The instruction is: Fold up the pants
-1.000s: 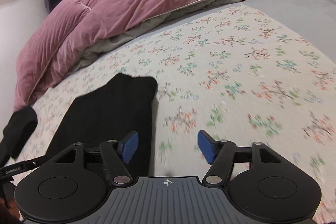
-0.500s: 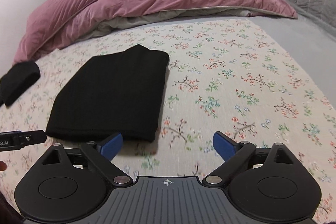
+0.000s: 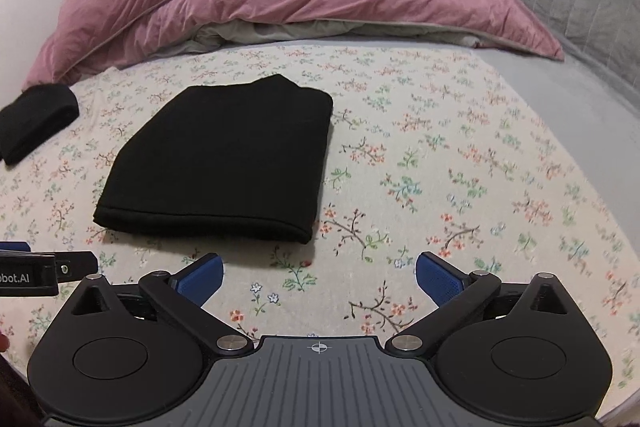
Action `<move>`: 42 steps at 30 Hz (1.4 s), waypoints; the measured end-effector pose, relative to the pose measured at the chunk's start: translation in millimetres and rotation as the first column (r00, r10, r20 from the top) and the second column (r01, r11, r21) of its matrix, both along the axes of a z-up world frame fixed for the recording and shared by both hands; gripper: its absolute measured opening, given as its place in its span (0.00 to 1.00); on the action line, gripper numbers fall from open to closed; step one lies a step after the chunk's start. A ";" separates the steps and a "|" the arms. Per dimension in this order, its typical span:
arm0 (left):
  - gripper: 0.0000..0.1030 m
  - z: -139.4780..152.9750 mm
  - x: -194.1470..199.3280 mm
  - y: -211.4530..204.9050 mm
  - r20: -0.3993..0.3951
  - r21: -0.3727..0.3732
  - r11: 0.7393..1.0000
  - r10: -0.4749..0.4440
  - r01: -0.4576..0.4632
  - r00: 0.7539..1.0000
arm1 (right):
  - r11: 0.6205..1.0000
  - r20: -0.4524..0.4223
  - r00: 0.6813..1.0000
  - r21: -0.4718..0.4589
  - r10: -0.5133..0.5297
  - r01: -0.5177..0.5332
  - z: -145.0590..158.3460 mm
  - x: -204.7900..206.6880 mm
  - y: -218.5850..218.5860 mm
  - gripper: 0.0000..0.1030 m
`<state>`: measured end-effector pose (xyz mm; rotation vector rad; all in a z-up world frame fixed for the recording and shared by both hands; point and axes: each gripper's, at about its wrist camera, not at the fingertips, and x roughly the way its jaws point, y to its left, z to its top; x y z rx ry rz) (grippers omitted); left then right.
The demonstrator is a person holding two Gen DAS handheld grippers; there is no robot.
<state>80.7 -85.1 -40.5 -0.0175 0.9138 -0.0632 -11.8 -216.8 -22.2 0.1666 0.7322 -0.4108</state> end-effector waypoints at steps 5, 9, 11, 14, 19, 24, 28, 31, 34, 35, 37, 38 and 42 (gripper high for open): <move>1.00 6.8 -4.6 -3.2 0.033 0.033 0.999 -0.004 0.003 0.999 | 0.999 0.004 1.000 -0.038 0.025 -0.025 8.8 -0.9 9.3 1.00; 1.00 11.8 -6.8 -3.4 0.048 0.018 1.000 -0.009 0.008 0.999 | 0.998 0.010 0.999 -0.061 0.036 -0.035 15.1 -2.0 13.5 1.00; 1.00 13.2 -7.9 -4.4 0.054 0.019 1.000 -0.013 0.012 0.998 | 0.997 0.013 0.999 -0.062 0.040 -0.039 17.7 -1.9 14.3 1.00; 1.00 13.9 -8.9 -5.5 0.058 0.020 1.000 -0.015 0.014 0.998 | 0.997 0.015 0.999 -0.069 0.045 -0.044 19.8 -1.6 17.6 1.00; 1.00 14.1 -10.0 -6.0 0.057 0.015 1.000 -0.011 0.010 0.998 | 0.996 0.015 0.999 -0.073 0.043 -0.042 20.3 -2.1 18.2 1.00; 1.00 13.7 -10.6 -6.8 0.053 0.018 1.000 -0.014 0.013 0.999 | 0.997 0.015 0.999 -0.072 0.033 -0.032 20.5 -3.7 16.4 1.00; 1.00 13.5 -11.1 -8.1 0.050 0.021 1.000 -0.021 0.020 0.999 | 0.997 0.014 0.999 -0.074 0.031 -0.030 20.5 -3.6 16.9 1.00; 1.00 13.6 -11.7 -8.7 0.048 0.021 0.999 -0.028 0.027 0.998 | 0.997 0.014 0.999 -0.073 0.032 -0.031 20.6 -3.7 16.6 1.00; 1.00 13.8 -12.4 -9.3 0.048 0.019 0.999 -0.030 0.029 0.998 | 0.997 0.014 0.999 -0.073 0.032 -0.031 20.6 -3.6 16.6 1.00; 1.00 13.9 -12.7 -9.5 0.048 0.019 0.999 -0.030 0.029 0.998 | 0.997 0.014 0.999 -0.072 0.031 -0.030 20.6 -3.6 16.6 1.00; 1.00 13.9 -12.8 -9.6 0.048 0.019 0.999 -0.029 0.029 0.998 | 0.997 0.012 0.999 -0.070 0.030 -0.029 20.6 -3.8 16.9 1.00; 1.00 13.8 -12.7 -9.6 0.048 0.019 0.999 -0.029 0.028 0.998 | 0.997 0.012 0.999 -0.071 0.030 -0.029 20.7 -4.0 17.3 1.00; 1.00 13.8 -12.7 -9.3 0.047 0.018 0.999 -0.028 0.027 0.999 | 0.997 0.012 0.999 -0.071 0.031 -0.030 20.5 -4.5 17.8 1.00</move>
